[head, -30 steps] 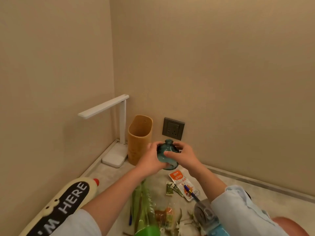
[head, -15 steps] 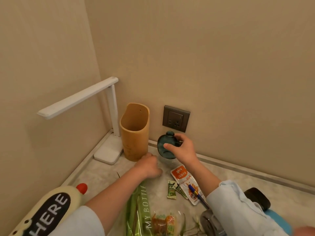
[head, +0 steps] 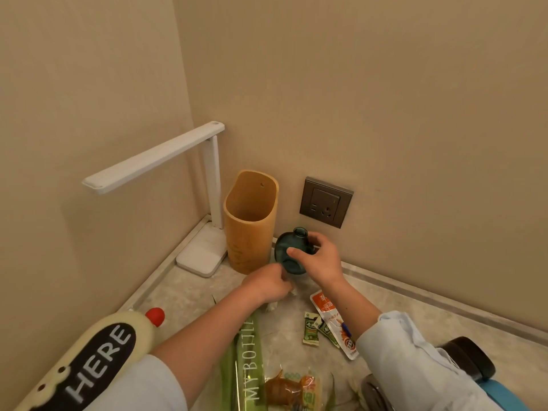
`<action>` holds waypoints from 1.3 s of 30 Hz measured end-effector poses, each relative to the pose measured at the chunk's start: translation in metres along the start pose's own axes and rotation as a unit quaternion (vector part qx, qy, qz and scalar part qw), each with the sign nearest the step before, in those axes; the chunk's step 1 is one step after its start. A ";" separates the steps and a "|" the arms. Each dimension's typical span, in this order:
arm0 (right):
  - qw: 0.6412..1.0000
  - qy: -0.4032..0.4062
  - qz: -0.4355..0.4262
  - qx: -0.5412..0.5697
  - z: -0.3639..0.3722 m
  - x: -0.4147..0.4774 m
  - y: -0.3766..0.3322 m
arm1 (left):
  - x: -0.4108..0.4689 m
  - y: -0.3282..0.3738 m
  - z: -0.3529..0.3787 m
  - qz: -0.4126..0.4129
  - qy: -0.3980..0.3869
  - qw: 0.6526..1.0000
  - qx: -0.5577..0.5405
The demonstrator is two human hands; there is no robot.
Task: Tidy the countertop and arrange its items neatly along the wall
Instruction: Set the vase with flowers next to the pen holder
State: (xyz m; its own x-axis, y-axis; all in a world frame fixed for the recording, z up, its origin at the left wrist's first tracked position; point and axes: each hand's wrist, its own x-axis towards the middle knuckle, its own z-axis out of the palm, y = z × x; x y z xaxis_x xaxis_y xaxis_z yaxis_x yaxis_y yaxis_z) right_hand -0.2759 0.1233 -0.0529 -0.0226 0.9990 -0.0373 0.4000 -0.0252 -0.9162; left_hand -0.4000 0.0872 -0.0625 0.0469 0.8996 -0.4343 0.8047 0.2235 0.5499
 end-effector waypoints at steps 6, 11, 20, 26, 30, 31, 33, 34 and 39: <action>1.000 0.001 0.002 -0.010 0.006 0.000 0.005 | -0.002 0.000 0.001 -0.008 -0.001 1.000 -0.002; 1.000 0.000 -0.002 0.000 0.010 0.001 0.005 | -0.003 -0.003 0.001 -0.011 0.011 1.000 0.007; 1.000 -0.015 0.006 0.011 0.011 0.000 0.004 | -0.013 -0.009 -0.008 -0.010 0.018 0.995 0.101; 0.996 0.070 0.025 0.040 0.002 -0.019 0.000 | -0.028 -0.004 -0.012 0.039 0.105 0.992 0.067; 0.990 0.111 -0.005 0.092 -0.006 -0.039 -0.013 | -0.048 0.006 -0.027 0.084 0.172 0.981 -0.016; 0.990 0.097 -0.014 0.104 -0.008 -0.046 -0.020 | -0.057 0.009 -0.033 0.095 0.195 0.975 -0.037; 0.993 0.049 -0.012 0.110 -0.008 -0.051 -0.028 | -0.064 0.016 -0.044 0.116 0.230 0.963 -0.075; 0.994 0.020 -0.008 0.109 -0.007 -0.055 -0.033 | -0.069 0.020 -0.050 0.130 0.247 0.956 -0.090; 0.985 -0.144 -0.007 0.089 -0.005 -0.080 -0.056 | -0.096 0.036 -0.071 0.193 0.324 0.912 -0.160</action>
State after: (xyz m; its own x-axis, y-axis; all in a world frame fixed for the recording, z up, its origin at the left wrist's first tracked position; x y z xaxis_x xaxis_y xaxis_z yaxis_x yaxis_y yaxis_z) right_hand -0.2922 0.0447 0.0033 -0.2966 0.9483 -0.1129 0.2308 -0.0435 -0.9720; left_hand -0.4173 0.0359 0.0495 -0.1522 0.9443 0.2917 0.5838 -0.1522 0.7975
